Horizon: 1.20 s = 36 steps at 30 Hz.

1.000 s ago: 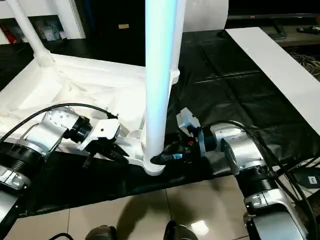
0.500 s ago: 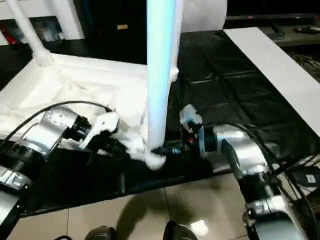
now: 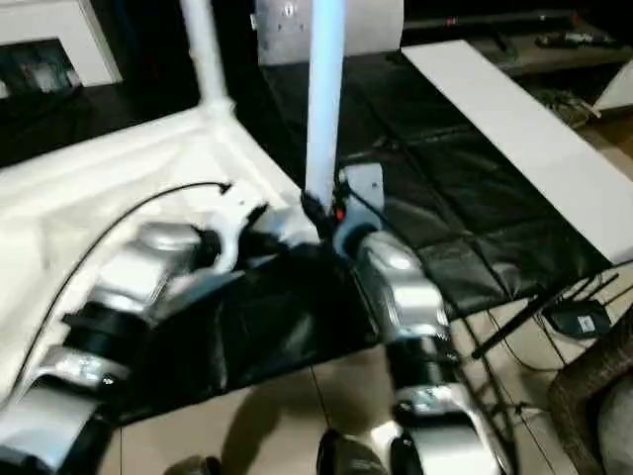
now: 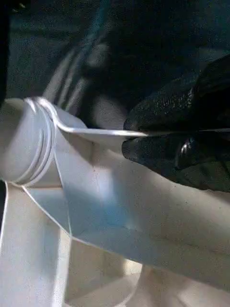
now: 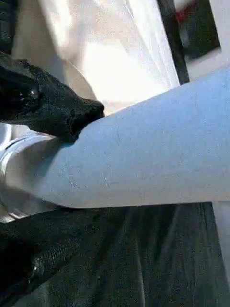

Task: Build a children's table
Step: Rotate leg to tighten

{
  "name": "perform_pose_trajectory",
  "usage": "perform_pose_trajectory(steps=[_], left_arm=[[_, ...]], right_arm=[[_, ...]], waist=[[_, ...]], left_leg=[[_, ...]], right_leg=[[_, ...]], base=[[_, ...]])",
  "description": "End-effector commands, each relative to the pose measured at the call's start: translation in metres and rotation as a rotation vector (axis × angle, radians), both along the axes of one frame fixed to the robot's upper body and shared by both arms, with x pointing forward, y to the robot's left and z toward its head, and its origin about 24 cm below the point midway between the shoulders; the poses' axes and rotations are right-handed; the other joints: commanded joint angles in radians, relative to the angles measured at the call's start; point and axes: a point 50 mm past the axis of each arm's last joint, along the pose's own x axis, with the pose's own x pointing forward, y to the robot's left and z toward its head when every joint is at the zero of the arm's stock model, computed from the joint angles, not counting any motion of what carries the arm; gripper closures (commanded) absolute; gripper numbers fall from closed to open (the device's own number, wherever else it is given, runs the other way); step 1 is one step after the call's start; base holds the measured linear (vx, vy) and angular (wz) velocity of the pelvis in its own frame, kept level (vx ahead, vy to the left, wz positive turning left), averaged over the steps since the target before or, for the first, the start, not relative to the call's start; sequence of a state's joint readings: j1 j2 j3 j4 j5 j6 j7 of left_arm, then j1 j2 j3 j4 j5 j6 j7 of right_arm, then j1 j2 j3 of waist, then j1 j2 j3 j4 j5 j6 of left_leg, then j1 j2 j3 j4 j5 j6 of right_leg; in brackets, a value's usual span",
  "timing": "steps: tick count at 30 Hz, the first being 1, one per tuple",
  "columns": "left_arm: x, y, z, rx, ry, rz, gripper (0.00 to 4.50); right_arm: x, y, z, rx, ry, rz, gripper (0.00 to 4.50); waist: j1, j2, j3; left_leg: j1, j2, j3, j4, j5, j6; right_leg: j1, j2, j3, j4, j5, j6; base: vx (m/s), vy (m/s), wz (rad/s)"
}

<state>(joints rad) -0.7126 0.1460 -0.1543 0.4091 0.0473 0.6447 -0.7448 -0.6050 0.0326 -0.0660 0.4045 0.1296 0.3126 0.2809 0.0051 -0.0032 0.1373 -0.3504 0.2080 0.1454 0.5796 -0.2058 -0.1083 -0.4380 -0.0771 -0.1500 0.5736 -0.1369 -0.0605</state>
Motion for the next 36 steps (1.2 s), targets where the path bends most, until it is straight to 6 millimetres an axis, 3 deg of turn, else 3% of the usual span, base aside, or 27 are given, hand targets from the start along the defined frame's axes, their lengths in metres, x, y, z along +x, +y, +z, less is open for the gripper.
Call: perform_pose_trajectory(steps=[1,4,7,9,13,15,16,17,20,23,25,26,30,31,32,33,36], left_arm=[[-0.003,-0.028,0.017,-0.065,-0.063,-0.101,4.5],[-0.002,-0.025,0.017,-0.032,-0.089,-0.107,4.5],[-0.003,-0.02,0.015,-0.016,-0.087,-0.109,4.5],[-0.004,-0.01,0.009,0.002,-0.082,-0.128,4.5],[-0.006,-0.003,0.004,0.014,-0.077,-0.174,4.5],[-0.007,0.003,0.001,0.037,-0.064,-0.206,4.5],[-0.009,0.013,-0.004,0.072,-0.042,-0.259,4.5],[-0.01,0.016,-0.005,0.082,-0.033,-0.275,4.5],[-0.015,0.026,-0.007,0.109,-0.018,-0.383,4.5],[-0.023,0.036,-0.007,0.142,-0.002,-0.542,4.5],[-0.026,0.038,-0.008,0.153,0.007,-0.606,4.5],[-0.029,0.041,-0.009,0.174,0.021,-0.658,4.5],[-0.035,0.047,-0.011,0.242,0.041,-0.807,4.5],[-0.035,0.048,-0.01,0.256,0.041,-0.839,4.5],[-0.035,0.048,-0.01,0.258,0.041,-0.844,4.5],[-0.035,0.048,-0.009,0.263,0.041,-0.858,4.5],[-0.036,0.046,-0.005,0.278,0.049,-0.949,4.5]], right_arm=[[-0.006,0.027,-0.012,-0.012,0.042,0.082,1.82],[-0.005,0.024,-0.01,-0.015,-0.003,0.058,1.61],[-0.004,0.018,-0.009,-0.015,-0.013,0.035,1.29],[-0.008,0.003,-0.007,-0.027,-0.064,0.059,1.12],[-0.012,-0.011,-0.008,-0.069,-0.108,0.105,0.66],[-0.015,-0.02,-0.007,-0.09,-0.134,0.169,0.56],[-0.02,-0.034,-0.005,-0.14,-0.162,0.259,0.49],[-0.021,-0.039,-0.005,-0.165,-0.168,0.279,0.42],[-0.025,-0.054,-0.004,-0.214,-0.169,0.396,0.1],[-0.031,-0.064,-0.001,-0.248,-0.146,0.558,0.1],[-0.033,-0.066,-0.001,-0.252,-0.139,0.624,0.1],[-0.036,-0.066,0.0,-0.262,-0.136,0.689,0.1],[-0.044,-0.067,0.002,-0.263,-0.114,0.892,0.1],[-0.046,-0.066,0.002,-0.273,-0.109,0.949,0.1],[-0.047,-0.066,0.002,-0.275,-0.108,0.958,0.1],[-0.048,-0.066,0.001,-0.281,-0.106,0.985,0.35],[-0.052,-0.064,0.001,-0.26,-0.055,1.132,0.51]], waist=[[0.01,0.011,-0.087],[0.01,0.004,-0.084],[0.011,0.005,-0.085],[0.015,0.004,-0.088],[0.021,0.008,-0.087],[0.028,0.004,-0.088],[0.031,0.009,-0.084],[0.034,0.005,-0.085],[0.037,0.007,-0.078],[0.042,0.008,-0.079],[0.047,0.007,-0.081],[0.047,0.001,-0.077],[0.06,0.006,-0.079],[0.06,-0.001,-0.075],[0.063,0.002,-0.076],[0.064,0.001,-0.076],[0.072,-0.002,-0.073]], left_leg=[[-0.013,0.003,0.007,-0.052,-0.016,0.124],[-0.015,0.002,0.009,-0.053,-0.028,0.134],[-0.014,0.004,0.008,-0.053,-0.031,0.134],[-0.014,0.005,0.008,-0.052,-0.014,0.14],[-0.014,0.007,0.009,-0.049,0.013,0.165],[-0.015,0.005,0.011,-0.048,-0.001,0.173],[-0.015,0.006,0.01,-0.049,-0.014,0.176],[-0.013,0.007,0.01,-0.05,-0.024,0.171],[-0.009,0.009,0.01,-0.053,-0.062,0.154],[-0.007,0.013,0.008,-0.055,-0.08,0.147],[-0.008,0.014,0.008,-0.054,-0.079,0.154],[-0.008,0.017,0.009,-0.056,-0.071,0.153],[-0.007,0.017,0.01,-0.054,-0.065,0.16],[-0.009,0.02,0.011,-0.055,-0.065,0.157],[-0.007,0.02,0.01,-0.055,-0.067,0.154],[-0.008,0.019,0.011,-0.055,-0.07,0.154],[-0.007,0.017,0.012,-0.056,-0.077,0.151]], right_leg=[[0.091,-0.062,0.062,-0.068,-0.289,-0.131],[0.093,-0.063,0.062,-0.072,-0.28,-0.139],[0.093,-0.063,0.064,-0.069,-0.277,-0.142],[0.095,-0.063,0.066,-0.065,-0.244,-0.149],[0.094,-0.065,0.068,-0.056,-0.187,-0.177],[0.098,-0.063,0.068,-0.06,-0.205,-0.166],[0.095,-0.064,0.067,-0.064,-0.225,-0.163],[0.096,-0.063,0.067,-0.064,-0.246,-0.151],[0.091,-0.064,0.067,-0.072,-0.309,-0.141],[0.091,-0.066,0.069,-0.072,-0.324,-0.143],[0.092,-0.067,0.07,-0.069,-0.309,-0.149],[0.087,-0.066,0.07,-0.068,-0.296,-0.158],[0.088,-0.065,0.07,-0.064,-0.285,-0.166],[0.088,-0.066,0.071,-0.062,-0.283,-0.166],[0.088,-0.068,0.071,-0.062,-0.291,-0.165],[0.087,-0.068,0.071,-0.063,-0.296,-0.164],[0.087,-0.069,0.071,-0.068,-0.336,-0.15]], base=[[0.0,0.0,0.0],[0.0,0.0,0.0],[0.0,0.0,0.0],[0.0,0.0,0.0],[0.0,0.0,0.0],[0.0,0.0,0.0],[0.0,0.0,0.0],[0.0,0.0,0.0],[0.0,0.0,0.0],[0.0,0.0,0.0],[0.0,0.0,0.0],[0.0,0.0,0.0],[0.0,0.0,0.0],[0.0,0.0,0.0],[0.0,0.0,0.0],[0.0,0.0,0.0],[0.0,0.0,0.0]])
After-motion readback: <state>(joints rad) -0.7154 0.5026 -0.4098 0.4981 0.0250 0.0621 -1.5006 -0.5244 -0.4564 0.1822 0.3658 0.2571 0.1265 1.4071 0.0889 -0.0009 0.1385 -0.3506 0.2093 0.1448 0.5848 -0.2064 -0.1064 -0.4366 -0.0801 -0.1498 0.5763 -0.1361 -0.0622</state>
